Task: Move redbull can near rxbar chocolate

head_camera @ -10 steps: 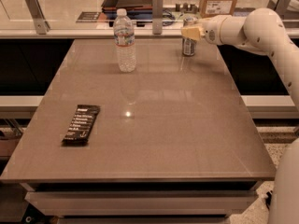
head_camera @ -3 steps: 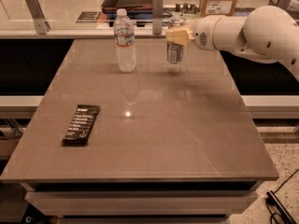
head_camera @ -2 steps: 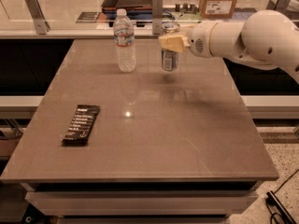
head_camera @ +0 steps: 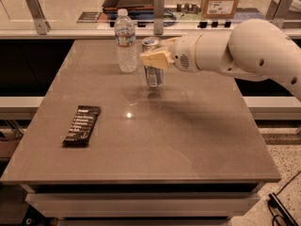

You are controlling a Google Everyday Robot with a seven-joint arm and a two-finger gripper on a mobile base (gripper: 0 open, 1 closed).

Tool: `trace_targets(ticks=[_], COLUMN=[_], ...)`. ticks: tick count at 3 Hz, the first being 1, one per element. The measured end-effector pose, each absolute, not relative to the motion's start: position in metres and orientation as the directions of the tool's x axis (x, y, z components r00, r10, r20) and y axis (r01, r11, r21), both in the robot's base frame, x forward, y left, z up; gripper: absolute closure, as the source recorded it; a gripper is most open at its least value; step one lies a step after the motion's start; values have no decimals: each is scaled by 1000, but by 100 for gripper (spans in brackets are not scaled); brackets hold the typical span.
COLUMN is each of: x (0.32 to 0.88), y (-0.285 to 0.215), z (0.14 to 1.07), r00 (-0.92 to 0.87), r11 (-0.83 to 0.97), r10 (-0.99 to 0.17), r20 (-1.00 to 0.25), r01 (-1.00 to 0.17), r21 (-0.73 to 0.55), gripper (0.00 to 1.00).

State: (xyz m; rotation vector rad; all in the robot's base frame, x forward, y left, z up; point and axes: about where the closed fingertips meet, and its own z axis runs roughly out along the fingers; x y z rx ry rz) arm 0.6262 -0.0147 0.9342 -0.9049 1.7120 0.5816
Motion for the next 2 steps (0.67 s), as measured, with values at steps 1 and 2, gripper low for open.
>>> trace_targets(ticks=[1,2], x=[604,587], y=[12,40], z=[926,919], r00=[-130,-99], r11=[567,556], r10=[-294,-303], r20=[-947,-948], r01=[-821,-826], r21=[-64,-91], gripper=[100,100])
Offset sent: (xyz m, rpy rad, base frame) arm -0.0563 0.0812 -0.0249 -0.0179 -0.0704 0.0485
